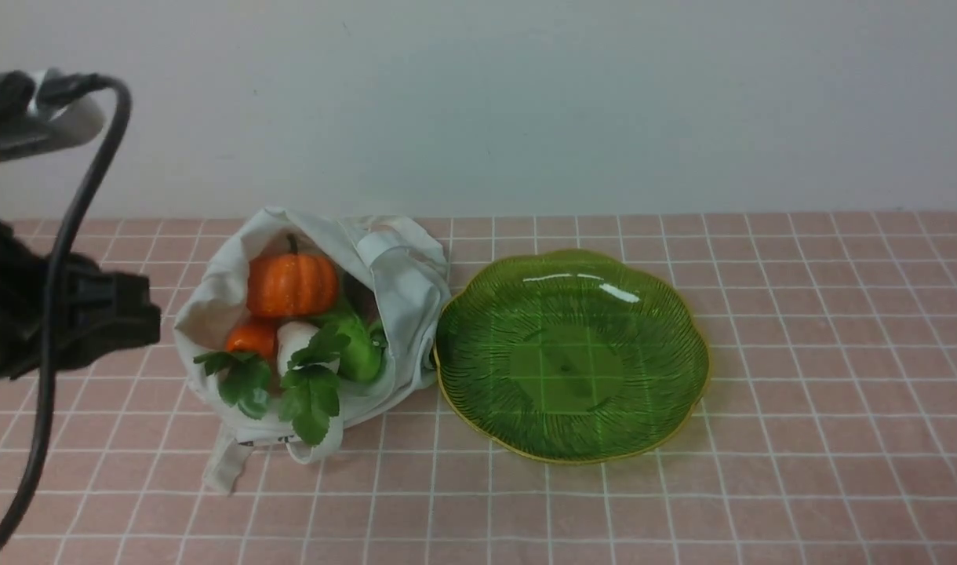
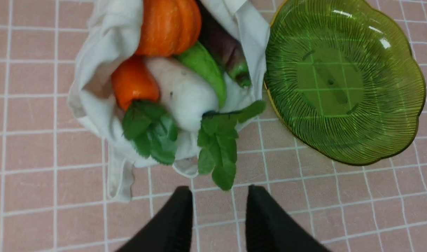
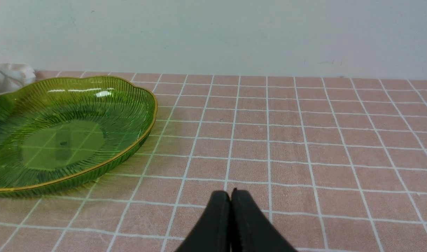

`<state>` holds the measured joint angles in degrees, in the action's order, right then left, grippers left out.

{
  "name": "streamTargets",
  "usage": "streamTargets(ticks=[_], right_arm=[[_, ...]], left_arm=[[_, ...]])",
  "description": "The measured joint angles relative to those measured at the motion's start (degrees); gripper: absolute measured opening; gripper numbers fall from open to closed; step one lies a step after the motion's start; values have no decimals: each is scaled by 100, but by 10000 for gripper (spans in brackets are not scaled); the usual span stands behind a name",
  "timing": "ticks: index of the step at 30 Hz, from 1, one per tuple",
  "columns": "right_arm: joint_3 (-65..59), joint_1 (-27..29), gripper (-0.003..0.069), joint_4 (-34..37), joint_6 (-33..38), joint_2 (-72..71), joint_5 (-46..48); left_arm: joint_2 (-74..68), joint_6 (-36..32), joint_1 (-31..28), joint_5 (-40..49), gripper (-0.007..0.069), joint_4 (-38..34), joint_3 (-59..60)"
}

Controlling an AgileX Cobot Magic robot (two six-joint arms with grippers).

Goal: Take vegetables from bag on pink coffee tablecloth place on plate.
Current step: 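Reach into the cloth bag and grasp the pumpkin with the left gripper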

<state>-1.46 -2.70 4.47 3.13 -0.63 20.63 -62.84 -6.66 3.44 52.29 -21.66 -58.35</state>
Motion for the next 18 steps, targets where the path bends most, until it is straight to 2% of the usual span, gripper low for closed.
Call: streamTargets(ticks=[2, 4, 7, 8, 11, 14, 18], right_arm=[[0, 0, -15, 0, 0, 0, 0], [0, 0, -15, 0, 0, 0, 0], [0, 0, -15, 0, 0, 0, 0], [0, 0, -15, 0, 0, 0, 0], [0, 0, -15, 0, 0, 0, 0], [0, 0, -15, 0, 0, 0, 0], [0, 0, -15, 0, 0, 0, 0]], left_arm=[[-235, -66, 124, 0, 267, -6, -198], [-764, -146, 462, 0, 360, -11, -489], [-1190, -146, 715, -6, 419, 48, -652], [-1531, -146, 878, -31, 461, 187, -785], [-1931, -40, 998, -115, 507, 415, -949], [-2547, 340, 1036, -570, 577, 840, -1174], [-3008, 608, 1036, -1238, 605, 1103, -1220]])
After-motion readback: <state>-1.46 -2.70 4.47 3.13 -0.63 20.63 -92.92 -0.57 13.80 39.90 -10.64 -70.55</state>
